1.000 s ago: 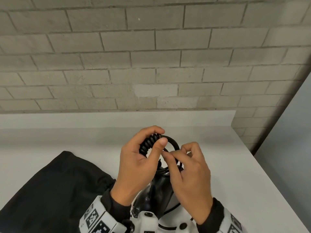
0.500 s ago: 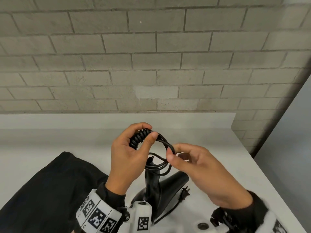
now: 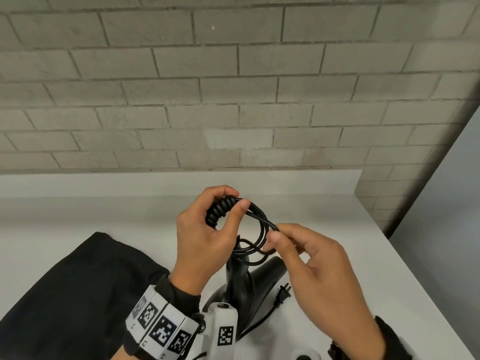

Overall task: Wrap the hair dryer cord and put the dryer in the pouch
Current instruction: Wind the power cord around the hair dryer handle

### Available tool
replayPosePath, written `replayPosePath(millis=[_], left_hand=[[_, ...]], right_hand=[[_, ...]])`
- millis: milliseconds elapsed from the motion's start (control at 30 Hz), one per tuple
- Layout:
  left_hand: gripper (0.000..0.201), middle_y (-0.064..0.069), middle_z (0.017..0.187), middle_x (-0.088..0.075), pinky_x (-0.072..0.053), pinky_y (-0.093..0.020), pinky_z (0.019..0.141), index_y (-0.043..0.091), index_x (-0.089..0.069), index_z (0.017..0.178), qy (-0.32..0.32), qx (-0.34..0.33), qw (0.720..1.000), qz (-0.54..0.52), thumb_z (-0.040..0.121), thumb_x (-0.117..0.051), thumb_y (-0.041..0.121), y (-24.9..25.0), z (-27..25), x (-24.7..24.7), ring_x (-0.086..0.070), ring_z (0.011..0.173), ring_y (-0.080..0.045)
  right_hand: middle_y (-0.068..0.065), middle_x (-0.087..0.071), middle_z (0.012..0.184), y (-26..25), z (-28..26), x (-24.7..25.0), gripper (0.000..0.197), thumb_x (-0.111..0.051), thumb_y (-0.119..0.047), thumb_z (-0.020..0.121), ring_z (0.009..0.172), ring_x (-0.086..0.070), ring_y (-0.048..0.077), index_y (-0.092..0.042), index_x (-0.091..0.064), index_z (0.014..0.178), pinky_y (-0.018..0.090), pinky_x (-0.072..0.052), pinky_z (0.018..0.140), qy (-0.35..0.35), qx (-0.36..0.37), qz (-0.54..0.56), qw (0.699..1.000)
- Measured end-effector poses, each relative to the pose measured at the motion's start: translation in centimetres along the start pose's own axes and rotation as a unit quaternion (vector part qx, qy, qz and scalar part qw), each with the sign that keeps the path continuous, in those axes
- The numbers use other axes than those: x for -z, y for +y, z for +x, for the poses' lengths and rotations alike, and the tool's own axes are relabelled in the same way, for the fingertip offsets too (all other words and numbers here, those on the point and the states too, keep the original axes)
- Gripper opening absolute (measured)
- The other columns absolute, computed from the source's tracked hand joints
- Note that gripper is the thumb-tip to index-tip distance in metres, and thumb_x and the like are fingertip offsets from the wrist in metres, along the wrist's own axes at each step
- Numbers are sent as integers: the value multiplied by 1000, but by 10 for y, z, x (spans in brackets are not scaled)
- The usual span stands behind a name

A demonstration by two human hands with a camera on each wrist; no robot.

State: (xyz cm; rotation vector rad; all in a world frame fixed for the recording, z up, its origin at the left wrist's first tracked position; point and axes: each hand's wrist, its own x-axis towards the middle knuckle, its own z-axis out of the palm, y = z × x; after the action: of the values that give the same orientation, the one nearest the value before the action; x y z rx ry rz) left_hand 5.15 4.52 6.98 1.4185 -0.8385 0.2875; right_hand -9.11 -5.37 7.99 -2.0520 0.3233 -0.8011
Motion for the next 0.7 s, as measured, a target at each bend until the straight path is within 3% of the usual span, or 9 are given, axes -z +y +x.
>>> replayPosePath(millis=[100, 200, 267, 333, 433, 533, 600, 667, 700], left_hand=[[14, 9, 88, -70, -53, -15, 77, 14, -68, 97, -2, 0, 1000, -2, 85, -75, 12, -1, -2, 0, -69, 81, -6], [14, 9, 88, -70, -53, -15, 77, 14, -68, 96, -5, 4, 1000, -2, 85, -75, 13, -1, -2, 0, -69, 81, -7], [13, 8, 87, -70, -52, -14, 77, 13, -69, 96, 3, 15, 1000, -9, 85, -75, 12, -1, 0, 1, -68, 81, -5], [12, 7, 84, -70, -52, -14, 76, 11, -69, 95, 9, 19, 1000, -9, 85, -74, 11, -2, 2, 2, -68, 80, -4], [11, 6, 84, -70, -52, -13, 75, 10, -69, 95, 12, 22, 1000, -6, 85, -75, 11, -2, 3, 3, -67, 79, -3], [12, 6, 85, -71, -52, -14, 75, 10, -69, 95, 7, 20, 1000, -4, 85, -75, 11, -2, 1, 2, -68, 79, -4], [12, 5, 83, -71, -52, -14, 75, 10, -69, 95, 12, 26, 1000, -6, 85, -75, 10, -2, 1, 1, -68, 79, -4], [11, 4, 84, -71, -52, -14, 75, 8, -69, 94, 20, 35, 999, -12, 85, -74, 10, -3, 2, 1, -68, 79, -5], [11, 1, 84, -71, -52, -15, 76, 8, -69, 94, 23, 39, 999, -15, 85, -74, 10, -4, 3, 2, -69, 79, -7]], right_hand=[[-1, -59, 57, -7, 7, 10, 38, -51, -36, 97, 63, -53, 20, -18, -65, 67, 32, -43, 74, -70, -144, 183, 970], [1, -40, 51, -5, 9, 22, 41, -57, -45, 94, 65, -39, 21, -16, -61, 66, 30, -38, 75, -121, -218, 338, 908], [2, -53, 59, -1, 4, 26, 29, -68, -39, 86, 66, -48, 17, -13, -65, 73, 25, -45, 73, -165, -173, 360, 902], [0, -70, 83, 6, -5, 24, 7, -73, -21, 81, 74, -58, 14, -15, -69, 81, 21, -50, 72, -172, -99, 291, 936], [-4, -68, 120, 21, -18, 13, 20, -67, -4, 90, 102, -64, 16, -25, -68, 87, 25, -50, 89, -147, -26, 187, 971], [-7, -74, 109, 22, -24, 10, 28, -61, -3, 92, 103, -67, 13, -30, -67, 88, 23, -51, 88, -100, -13, 173, 980], [0, -77, 97, 18, -24, 11, 23, -61, -7, 91, 97, -71, 16, -29, -68, 89, 21, -54, 84, -63, -15, 208, 976], [8, -76, 80, 9, -21, 16, 4, -70, -23, 86, 82, -74, 24, -24, -70, 90, 25, -58, 77, -48, -54, 316, 946], [8, -72, 71, 7, -20, 19, 24, -78, -35, 79, 71, -72, 27, -17, -70, 92, 28, -58, 70, -57, -87, 383, 918]])
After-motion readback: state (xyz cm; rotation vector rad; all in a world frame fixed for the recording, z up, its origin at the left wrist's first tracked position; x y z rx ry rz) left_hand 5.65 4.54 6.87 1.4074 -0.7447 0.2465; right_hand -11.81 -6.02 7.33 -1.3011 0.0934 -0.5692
